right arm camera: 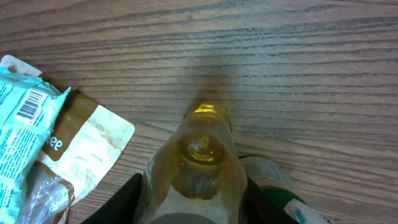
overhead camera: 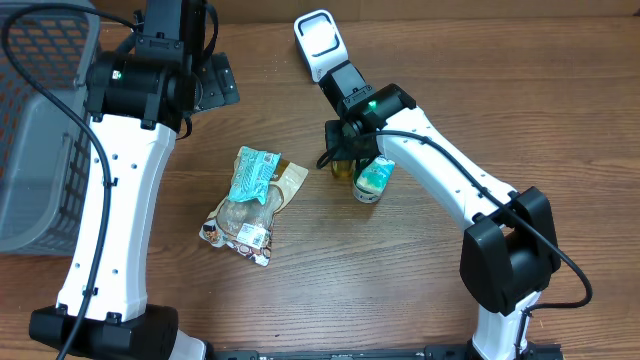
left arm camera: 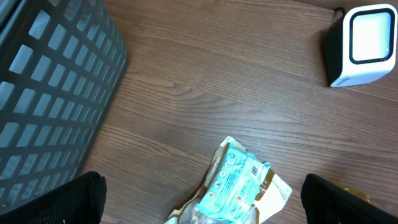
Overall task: Scan the item barcode
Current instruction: 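Close the right gripper around the oil bottle neck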
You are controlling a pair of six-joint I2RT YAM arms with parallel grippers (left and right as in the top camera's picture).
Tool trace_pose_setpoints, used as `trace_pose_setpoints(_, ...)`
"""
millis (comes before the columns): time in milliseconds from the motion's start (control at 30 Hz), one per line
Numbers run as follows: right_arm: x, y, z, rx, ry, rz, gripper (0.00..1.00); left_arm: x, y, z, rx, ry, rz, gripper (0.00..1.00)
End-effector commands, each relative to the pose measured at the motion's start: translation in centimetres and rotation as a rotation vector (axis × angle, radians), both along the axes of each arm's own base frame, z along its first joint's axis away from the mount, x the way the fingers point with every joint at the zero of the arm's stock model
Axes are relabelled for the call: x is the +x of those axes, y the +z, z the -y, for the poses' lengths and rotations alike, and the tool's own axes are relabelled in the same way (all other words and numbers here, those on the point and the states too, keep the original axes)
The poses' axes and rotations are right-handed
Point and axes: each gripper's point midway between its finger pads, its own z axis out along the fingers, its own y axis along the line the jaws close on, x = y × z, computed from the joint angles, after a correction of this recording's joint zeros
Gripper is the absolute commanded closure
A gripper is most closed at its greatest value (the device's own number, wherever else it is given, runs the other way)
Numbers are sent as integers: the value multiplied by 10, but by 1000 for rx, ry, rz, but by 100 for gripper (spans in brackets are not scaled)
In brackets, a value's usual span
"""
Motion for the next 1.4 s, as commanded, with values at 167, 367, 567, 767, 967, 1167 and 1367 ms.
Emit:
trace_pose_setpoints(167, 6, 17, 1, 10, -8, 41, 61, -3, 16, -2, 12, -6, 42, 1)
trace_pose_setpoints(367, 6, 17, 1, 10, -8, 40, 63, -3, 16, -2, 12, -6, 42, 0)
trace_pose_setpoints(567, 5, 17, 2, 8, -8, 37, 63, -3, 16, -2, 12, -5, 42, 0)
trace_pose_setpoints(767, 5, 17, 2, 8, -8, 37, 63, -3, 16, -2, 12, -5, 42, 1)
trace_pose_setpoints(967, 5, 17, 2, 8, -8, 37, 63, -3, 16, -2, 12, -5, 42, 0)
trace_pose_setpoints(1167, 5, 17, 2, 8, -8, 37, 64, -3, 16, -2, 12, -5, 42, 0)
trace_pose_setpoints(1367, 5, 17, 2, 8, -8, 37, 72, -3, 16, -2, 12, -6, 42, 0)
